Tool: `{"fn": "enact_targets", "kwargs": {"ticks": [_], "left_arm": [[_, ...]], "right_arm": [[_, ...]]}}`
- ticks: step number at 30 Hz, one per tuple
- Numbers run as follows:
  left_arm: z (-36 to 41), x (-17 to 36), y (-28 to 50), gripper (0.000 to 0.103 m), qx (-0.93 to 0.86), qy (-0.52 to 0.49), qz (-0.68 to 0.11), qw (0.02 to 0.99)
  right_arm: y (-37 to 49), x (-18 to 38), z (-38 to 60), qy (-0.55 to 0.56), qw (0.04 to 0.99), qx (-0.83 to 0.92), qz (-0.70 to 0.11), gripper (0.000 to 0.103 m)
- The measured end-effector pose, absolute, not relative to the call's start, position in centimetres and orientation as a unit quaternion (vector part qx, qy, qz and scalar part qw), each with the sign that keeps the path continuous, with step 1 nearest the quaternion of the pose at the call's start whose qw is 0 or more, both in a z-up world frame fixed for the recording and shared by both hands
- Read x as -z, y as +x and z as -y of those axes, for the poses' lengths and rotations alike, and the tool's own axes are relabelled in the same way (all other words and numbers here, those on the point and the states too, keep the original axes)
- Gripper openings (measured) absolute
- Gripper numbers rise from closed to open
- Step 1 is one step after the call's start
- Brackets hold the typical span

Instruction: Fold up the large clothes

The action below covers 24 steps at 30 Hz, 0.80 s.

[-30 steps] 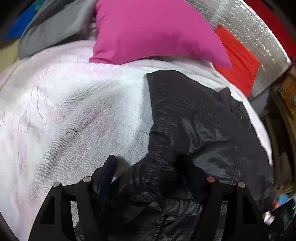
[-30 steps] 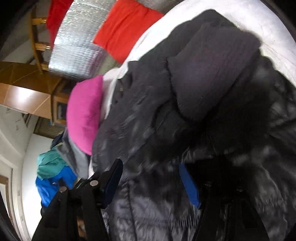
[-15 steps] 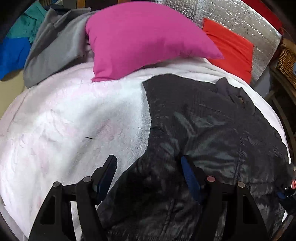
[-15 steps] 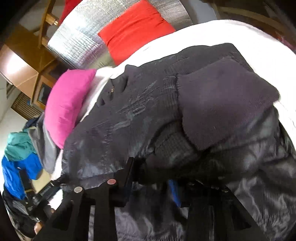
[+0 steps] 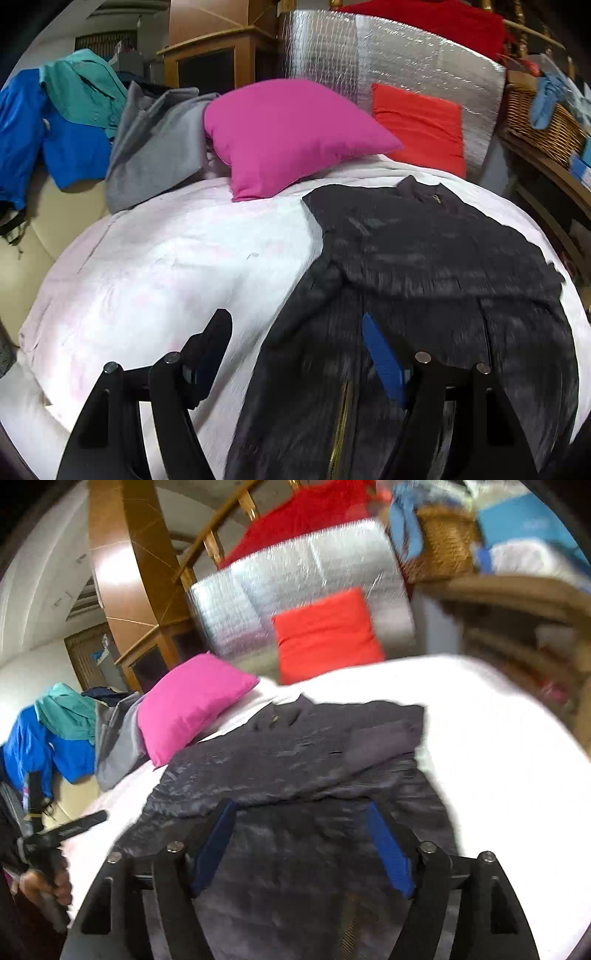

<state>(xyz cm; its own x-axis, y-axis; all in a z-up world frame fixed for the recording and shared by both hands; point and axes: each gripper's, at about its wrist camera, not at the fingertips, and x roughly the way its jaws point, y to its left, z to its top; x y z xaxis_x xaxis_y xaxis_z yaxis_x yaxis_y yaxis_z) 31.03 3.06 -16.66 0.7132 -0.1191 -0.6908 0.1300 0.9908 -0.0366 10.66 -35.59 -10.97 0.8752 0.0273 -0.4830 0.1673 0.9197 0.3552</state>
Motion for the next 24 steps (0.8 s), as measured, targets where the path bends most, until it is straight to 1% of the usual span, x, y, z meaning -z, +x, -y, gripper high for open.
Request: {"fn": "enact_targets", "kwargs": {"ticks": [3,5,12,14,17,21,22,24], "left_arm": [[-4.2,16.9,27.8,0.075,0.067,0.015,-0.369,0.927],[-5.1,17.5,26.3,0.075,0.067,0.01,-0.38,0.923],[-7.3,20.8,21.1,0.076,0.077,-0.036,-0.453,0.888],[-7.4,21.8,20.2,0.076,0.084,-0.049,-0.48,0.872],[-7.4,22.8,19.5,0.076,0.079,-0.054,-0.497,0.862],[-8.2,23.9,18.7,0.076,0.067,-0.077,-0.517,0.85],[-8.4,24.3,18.6,0.076,0.066,-0.085,-0.525,0.844],[-8.8,25.2,18.4,0.076,0.062,-0.096,-0.54,0.834]], "right_arm": [[6.7,11.2,36.8,0.235,0.941,0.033,-0.242,0.077],[5.0,11.6,37.0,0.245,0.935,0.031,-0.253,0.077],[0.0,16.0,36.7,0.244,0.888,0.06,-0.384,0.077],[-0.3,17.7,36.5,0.259,0.866,0.051,-0.425,0.077],[-0.4,20.3,35.4,0.285,0.835,0.03,-0.469,0.077],[1.2,22.6,33.8,0.309,0.814,0.026,-0.491,0.077],[1.5,23.0,33.5,0.309,0.814,0.029,-0.49,0.078],[2.0,23.0,32.4,0.281,0.825,0.041,-0.489,0.079]]}}
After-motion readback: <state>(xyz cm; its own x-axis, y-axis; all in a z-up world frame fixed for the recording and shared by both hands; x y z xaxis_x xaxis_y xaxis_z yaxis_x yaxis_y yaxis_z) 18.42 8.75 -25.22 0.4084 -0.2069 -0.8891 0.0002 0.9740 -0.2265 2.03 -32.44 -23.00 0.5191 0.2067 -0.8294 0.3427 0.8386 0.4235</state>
